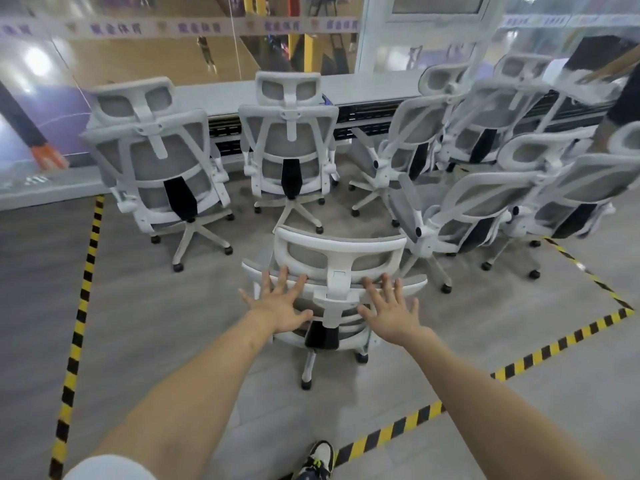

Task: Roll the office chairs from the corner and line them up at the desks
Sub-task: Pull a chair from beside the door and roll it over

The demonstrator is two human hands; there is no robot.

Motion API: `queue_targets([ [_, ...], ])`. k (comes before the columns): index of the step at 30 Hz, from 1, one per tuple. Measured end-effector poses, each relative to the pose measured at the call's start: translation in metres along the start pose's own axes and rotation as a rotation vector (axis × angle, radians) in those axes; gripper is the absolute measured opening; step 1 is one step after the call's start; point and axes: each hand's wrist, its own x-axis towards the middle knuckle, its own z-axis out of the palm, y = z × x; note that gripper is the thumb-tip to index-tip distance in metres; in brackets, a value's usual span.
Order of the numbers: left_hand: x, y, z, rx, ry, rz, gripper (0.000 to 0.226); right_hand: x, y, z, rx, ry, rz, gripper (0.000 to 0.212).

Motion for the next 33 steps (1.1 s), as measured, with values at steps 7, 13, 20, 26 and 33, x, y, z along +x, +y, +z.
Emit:
queue_targets([
  [7,0.103,0.003,-0.066,-0.027,0.000,-0.005,0.090,0.117,0.006,-0.061,0.000,0.012,-0.034,0.066],
  [13,0.181,0.003,-0.108,-0.031,0.014,-0.018,0.093,0.202,0.006,-0.101,-0.013,0.012,-0.041,0.068],
  [20,0.239,0.004,-0.149,-0.034,0.029,-0.025,0.096,0.267,0.002,-0.141,-0.025,0.003,-0.033,0.070],
  [26,0.257,0.006,-0.170,0.015,0.050,-0.029,0.092,0.292,0.000,-0.161,-0.054,0.027,-0.064,0.073],
  [33,0.214,0.010,-0.163,0.095,0.101,-0.101,0.068,0.265,0.000,-0.161,-0.096,0.148,-0.123,0.058],
])
